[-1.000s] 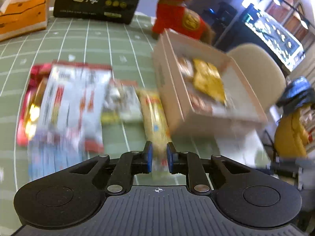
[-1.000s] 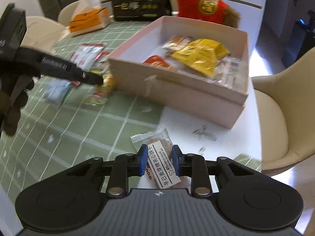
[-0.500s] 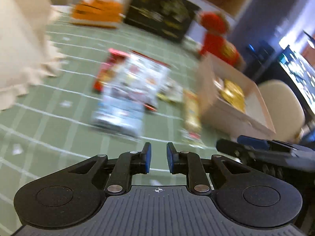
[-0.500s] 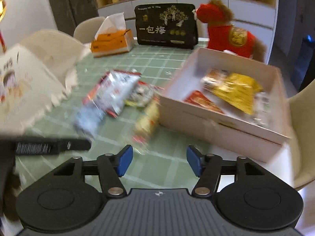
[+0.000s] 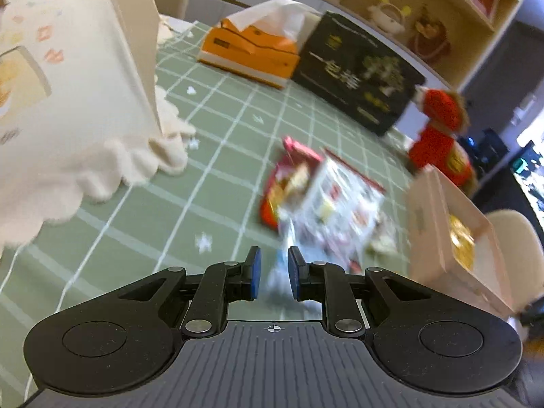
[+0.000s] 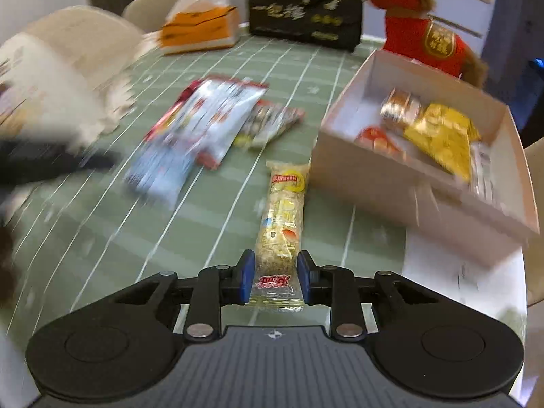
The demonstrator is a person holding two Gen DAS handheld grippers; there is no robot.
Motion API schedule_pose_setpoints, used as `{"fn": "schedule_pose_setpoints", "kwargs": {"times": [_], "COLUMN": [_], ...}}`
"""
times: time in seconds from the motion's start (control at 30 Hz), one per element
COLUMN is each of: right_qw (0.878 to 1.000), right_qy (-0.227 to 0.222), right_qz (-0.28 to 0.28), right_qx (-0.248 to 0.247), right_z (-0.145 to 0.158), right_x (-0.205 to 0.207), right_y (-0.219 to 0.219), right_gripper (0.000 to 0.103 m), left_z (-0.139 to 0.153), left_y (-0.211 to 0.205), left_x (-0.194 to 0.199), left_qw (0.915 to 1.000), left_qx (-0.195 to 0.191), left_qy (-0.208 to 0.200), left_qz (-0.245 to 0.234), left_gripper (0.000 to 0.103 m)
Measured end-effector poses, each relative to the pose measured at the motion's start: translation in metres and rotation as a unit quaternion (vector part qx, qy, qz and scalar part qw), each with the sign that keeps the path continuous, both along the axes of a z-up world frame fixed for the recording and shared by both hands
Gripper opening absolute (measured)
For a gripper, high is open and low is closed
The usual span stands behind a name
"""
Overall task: Organize snacks
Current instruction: 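Reach the left gripper to orange-topped clear packets while the right gripper approaches the bread stick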
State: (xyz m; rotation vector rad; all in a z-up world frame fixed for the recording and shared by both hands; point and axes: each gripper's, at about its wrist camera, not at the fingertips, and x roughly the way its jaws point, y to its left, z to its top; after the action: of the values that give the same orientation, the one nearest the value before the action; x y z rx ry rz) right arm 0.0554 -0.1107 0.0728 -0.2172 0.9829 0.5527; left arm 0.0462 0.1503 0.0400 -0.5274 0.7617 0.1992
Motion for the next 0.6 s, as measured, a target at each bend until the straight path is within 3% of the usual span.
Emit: {"fn": "schedule_pose_setpoints", "kwargs": {"times": [0.1, 0.17, 0.27, 0.37, 0.5, 0.6], "right_qw": [1.000, 0.999, 0.999, 1.000, 1.000, 0.999], "right_qy": [0.012, 0.032, 0.036, 0.014, -0.015, -0.036], "right_qz": [0.015, 0.024, 0.015, 0.006, -0.016, -0.029], "right_qx": [0.002, 0.015, 0.021, 0.016, 0.016, 0.014], "right_z": [0.001, 0.001, 0.002, 0.007, 0.014, 0.018], "right_x": [-0.028, -0.040, -0.049, -0.052, -0.053, -0.055], "right_y": [-0.022, -0.036, -0.050, -0.056, -0.067, -0.078], "right_gripper": [0.026, 0.027, 0.027, 0.033, 0.050, 0.057], "left_z": [0.001, 0.014, 0.032, 0.025, 0.008, 0.004], "left_y": [-0.008, -0.029, -0.074, -0.098, -0.089, -0.077], "left_x": [0.028, 0.042, 0.065, 0.094, 0.136, 0.157], "left_qw": [0.9998, 0.9981, 0.9857, 0.9771, 0.9858, 0.9899], "left_qx": [0.016, 0.026, 0.081, 0.097, 0.075, 0.070], "left_qy": [0.003, -0.027, -0.046, -0.012, 0.027, 0.038], "left_qz": [-0.011, -0.049, -0.141, -0.189, -0.148, -0.117], "left_gripper": [0.020, 0.020, 0.021, 0.026, 0.026, 0.026]}}
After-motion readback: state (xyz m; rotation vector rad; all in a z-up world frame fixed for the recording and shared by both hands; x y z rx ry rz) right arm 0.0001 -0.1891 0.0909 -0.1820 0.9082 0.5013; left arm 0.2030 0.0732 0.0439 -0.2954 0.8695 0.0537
